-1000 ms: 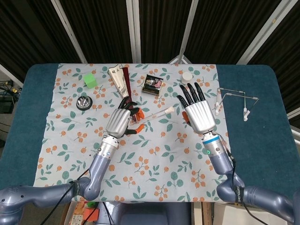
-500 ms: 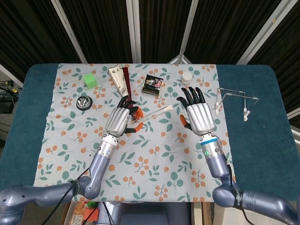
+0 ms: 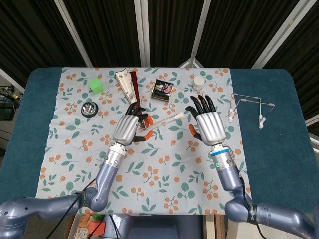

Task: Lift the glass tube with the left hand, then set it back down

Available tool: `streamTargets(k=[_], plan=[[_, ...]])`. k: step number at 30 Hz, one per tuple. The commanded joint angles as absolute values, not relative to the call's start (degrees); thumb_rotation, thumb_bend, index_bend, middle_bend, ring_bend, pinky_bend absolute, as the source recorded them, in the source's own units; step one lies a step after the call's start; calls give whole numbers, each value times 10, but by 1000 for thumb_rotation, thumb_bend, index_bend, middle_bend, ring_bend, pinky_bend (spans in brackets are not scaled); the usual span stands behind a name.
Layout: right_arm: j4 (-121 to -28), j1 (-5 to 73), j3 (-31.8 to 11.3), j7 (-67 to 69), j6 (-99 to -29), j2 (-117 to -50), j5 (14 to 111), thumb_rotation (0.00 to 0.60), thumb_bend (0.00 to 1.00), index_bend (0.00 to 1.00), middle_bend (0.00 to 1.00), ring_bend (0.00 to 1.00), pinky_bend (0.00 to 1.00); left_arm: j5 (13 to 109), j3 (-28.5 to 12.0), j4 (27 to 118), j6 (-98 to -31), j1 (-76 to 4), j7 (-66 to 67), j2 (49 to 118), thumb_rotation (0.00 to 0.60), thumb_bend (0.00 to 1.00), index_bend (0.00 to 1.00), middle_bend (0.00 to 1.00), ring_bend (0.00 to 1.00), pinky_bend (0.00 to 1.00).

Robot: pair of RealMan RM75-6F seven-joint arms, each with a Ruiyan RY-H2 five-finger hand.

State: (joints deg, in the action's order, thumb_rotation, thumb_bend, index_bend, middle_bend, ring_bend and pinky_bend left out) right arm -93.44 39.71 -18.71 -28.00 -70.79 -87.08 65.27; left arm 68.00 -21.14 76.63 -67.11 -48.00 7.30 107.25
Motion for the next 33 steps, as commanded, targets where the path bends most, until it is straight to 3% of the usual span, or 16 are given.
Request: streamTargets(k=[1, 33], plan=[[-935, 399, -188, -281, -708, -872, 652, 600, 432, 310, 115, 0, 36, 681, -210, 766, -670, -480, 73, 1073, 600, 544, 651, 692, 222, 44], [-954, 404, -178, -282, -713, -873, 650, 600, 432, 299, 115, 0, 36, 681, -214, 769, -673, -484, 81, 1087, 600, 544, 651, 693, 222, 48]])
